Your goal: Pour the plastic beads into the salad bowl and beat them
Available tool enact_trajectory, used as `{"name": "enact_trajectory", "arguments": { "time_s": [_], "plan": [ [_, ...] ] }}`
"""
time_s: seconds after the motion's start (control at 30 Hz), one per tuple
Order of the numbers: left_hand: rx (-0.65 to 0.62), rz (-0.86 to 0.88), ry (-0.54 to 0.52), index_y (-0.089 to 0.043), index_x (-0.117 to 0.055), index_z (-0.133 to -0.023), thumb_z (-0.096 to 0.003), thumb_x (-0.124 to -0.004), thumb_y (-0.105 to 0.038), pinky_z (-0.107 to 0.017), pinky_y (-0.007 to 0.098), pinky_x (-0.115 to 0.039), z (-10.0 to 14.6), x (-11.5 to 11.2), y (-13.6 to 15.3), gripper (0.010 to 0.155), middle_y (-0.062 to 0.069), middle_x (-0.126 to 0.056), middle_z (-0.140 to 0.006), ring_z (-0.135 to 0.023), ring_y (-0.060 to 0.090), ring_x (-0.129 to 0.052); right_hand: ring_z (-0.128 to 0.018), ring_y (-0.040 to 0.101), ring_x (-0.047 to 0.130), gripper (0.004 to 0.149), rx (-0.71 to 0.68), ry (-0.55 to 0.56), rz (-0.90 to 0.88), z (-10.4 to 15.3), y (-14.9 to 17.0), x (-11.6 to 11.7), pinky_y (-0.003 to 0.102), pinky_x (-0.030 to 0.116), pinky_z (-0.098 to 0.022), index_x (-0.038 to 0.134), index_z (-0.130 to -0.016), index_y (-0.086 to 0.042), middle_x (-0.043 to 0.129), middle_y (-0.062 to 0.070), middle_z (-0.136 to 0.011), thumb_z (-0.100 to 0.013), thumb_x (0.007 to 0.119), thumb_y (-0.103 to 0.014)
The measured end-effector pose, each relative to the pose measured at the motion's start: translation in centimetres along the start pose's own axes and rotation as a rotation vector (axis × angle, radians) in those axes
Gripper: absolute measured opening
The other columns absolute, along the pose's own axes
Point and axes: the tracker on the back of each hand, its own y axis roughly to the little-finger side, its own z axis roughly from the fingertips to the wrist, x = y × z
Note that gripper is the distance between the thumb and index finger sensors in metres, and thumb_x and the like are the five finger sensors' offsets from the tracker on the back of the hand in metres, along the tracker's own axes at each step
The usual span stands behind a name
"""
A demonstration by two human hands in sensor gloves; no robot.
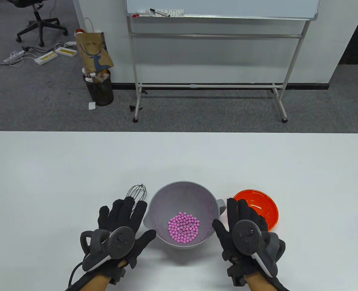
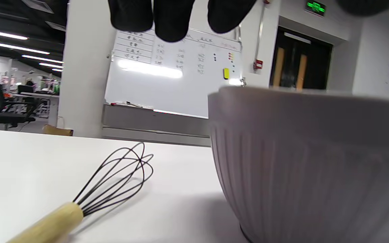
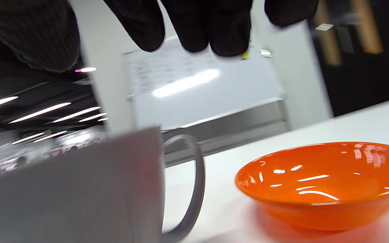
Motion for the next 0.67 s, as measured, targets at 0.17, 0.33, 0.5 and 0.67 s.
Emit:
{"name": "enact_trajectory", "arguments": {
  "time_s": [0.17,0.33,0.5,0.67],
  "plan": [
    [-0.017,-0.024,0.026,-0.035,-0.042,-0.114,-0.0424,-0.052,-0.080,-0.073,0.074,-0.030,0.3,-1.1,0.5,0.085,0.012,-0.040,-0.126,-0.115,0.044,-0.043,-0.120,0.034,0.033,0.084,-0.075,-0.092,0.025,1.3,0.1,1.1,0.066,0.031,-0.079,0.045,-0.111,-0.036,0.031,0.000,-0.123,-0.041,0.075,-0.071],
    [-0.025,-0.033,0.025,-0.035,-0.042,-0.114,-0.0425,-0.052,-0.080,-0.072,0.074,-0.029,0.5,-1.5,0.6,0.085,0.012,-0.040,-0.126,-0.116,0.044,-0.042,-0.120,0.033,0.029,0.084,-0.070,-0.124,0.008,1.4,0.3,1.4,0.066,0.028,-0.079,0.045,-0.111,-0.035,0.030,0.000,-0.123,-0.041,0.074,-0.072],
    [-0.021,-0.013,0.024,-0.034,-0.042,-0.114,-0.0427,-0.053,-0.079,-0.072,0.074,-0.028,0.7,-1.4,0.6,0.085,0.012,-0.040,-0.126,-0.116,0.043,-0.043,-0.119,0.033,0.029,0.084,-0.050,-0.137,-0.021,1.5,0.5,1.4,0.066,0.028,-0.079,0.045,-0.111,-0.035,0.031,0.003,-0.122,-0.041,0.074,-0.072],
    [-0.015,-0.018,0.025,-0.035,-0.042,-0.113,-0.0426,-0.053,-0.079,-0.072,0.074,-0.028,0.8,-1.4,0.8,0.085,0.012,-0.041,-0.126,-0.116,0.043,-0.044,-0.119,0.033,0.029,0.084,-0.059,-0.132,-0.020,1.6,0.2,1.4,0.066,0.029,-0.079,0.046,-0.111,-0.034,0.032,0.002,-0.122,-0.042,0.074,-0.072]
  ]
}}
